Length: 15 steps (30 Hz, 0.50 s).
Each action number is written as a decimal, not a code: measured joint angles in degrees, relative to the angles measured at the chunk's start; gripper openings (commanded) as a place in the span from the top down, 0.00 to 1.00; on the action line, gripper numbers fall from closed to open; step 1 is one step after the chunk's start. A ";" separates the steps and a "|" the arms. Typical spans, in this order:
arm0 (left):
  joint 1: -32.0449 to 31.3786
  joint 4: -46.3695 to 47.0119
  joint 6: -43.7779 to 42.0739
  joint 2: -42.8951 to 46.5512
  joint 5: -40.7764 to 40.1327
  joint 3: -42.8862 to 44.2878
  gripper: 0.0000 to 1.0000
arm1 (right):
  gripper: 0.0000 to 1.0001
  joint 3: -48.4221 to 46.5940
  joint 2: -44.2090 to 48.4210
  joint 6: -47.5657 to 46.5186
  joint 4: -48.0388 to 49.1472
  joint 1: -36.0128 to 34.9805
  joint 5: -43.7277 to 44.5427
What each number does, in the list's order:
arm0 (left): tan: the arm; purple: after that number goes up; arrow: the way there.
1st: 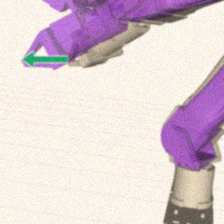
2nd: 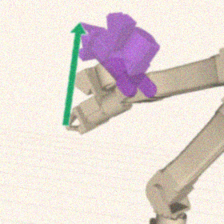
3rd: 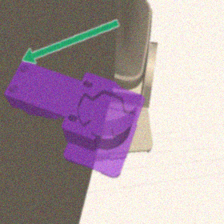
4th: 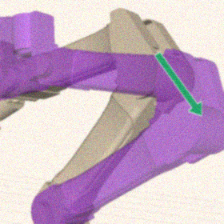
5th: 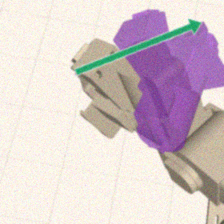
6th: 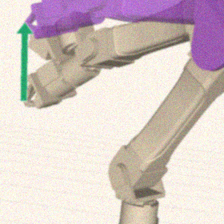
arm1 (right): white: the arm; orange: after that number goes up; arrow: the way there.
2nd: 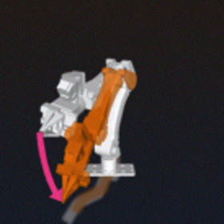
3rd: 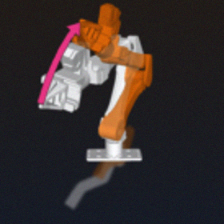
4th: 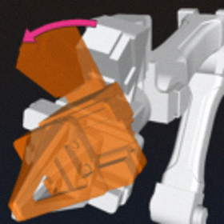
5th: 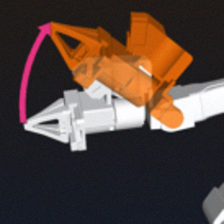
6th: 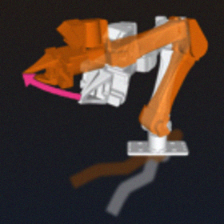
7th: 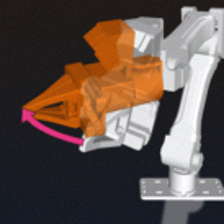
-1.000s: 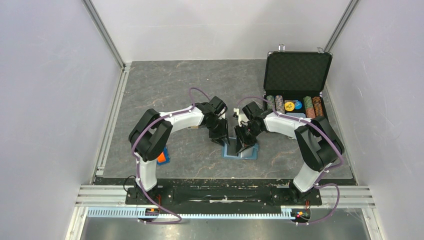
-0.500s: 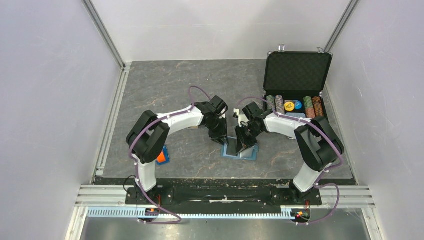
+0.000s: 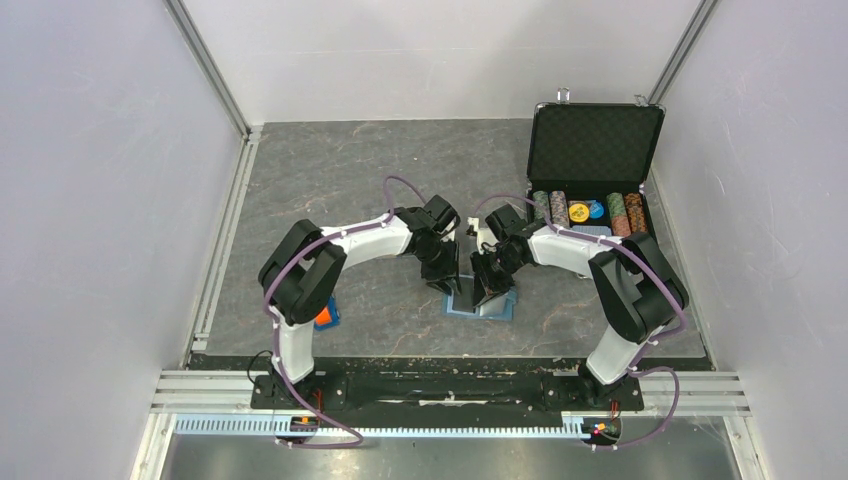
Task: Put the credit cards into the card holder
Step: Insert the credit card into the card holder, then turn over the card slot in the card holder.
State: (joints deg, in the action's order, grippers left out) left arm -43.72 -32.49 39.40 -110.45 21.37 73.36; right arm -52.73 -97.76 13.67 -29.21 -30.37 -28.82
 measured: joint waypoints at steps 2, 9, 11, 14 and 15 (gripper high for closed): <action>-0.02 0.02 0.00 -0.44 0.04 0.00 0.65 | 0.84 0.02 0.00 0.00 0.02 0.02 -0.02; -0.02 0.35 0.00 -0.63 0.59 0.00 0.67 | 0.86 0.24 -0.02 0.02 0.31 0.22 -0.28; -0.02 0.74 0.00 -0.63 1.05 0.00 0.67 | 0.86 0.42 -0.04 0.04 0.44 0.26 -0.46; -0.02 1.42 0.02 -0.61 1.33 0.00 0.66 | 0.87 0.52 -0.15 0.04 0.48 0.28 -0.85; -0.02 1.49 0.00 -0.61 1.33 0.00 0.65 | 0.87 0.55 -0.17 0.04 0.48 0.28 -0.90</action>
State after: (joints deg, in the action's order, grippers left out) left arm -43.75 -31.00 39.40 -111.07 22.70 73.36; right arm -52.18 -97.93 13.72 -28.73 -30.09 -29.71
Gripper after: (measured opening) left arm 0.331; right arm 0.139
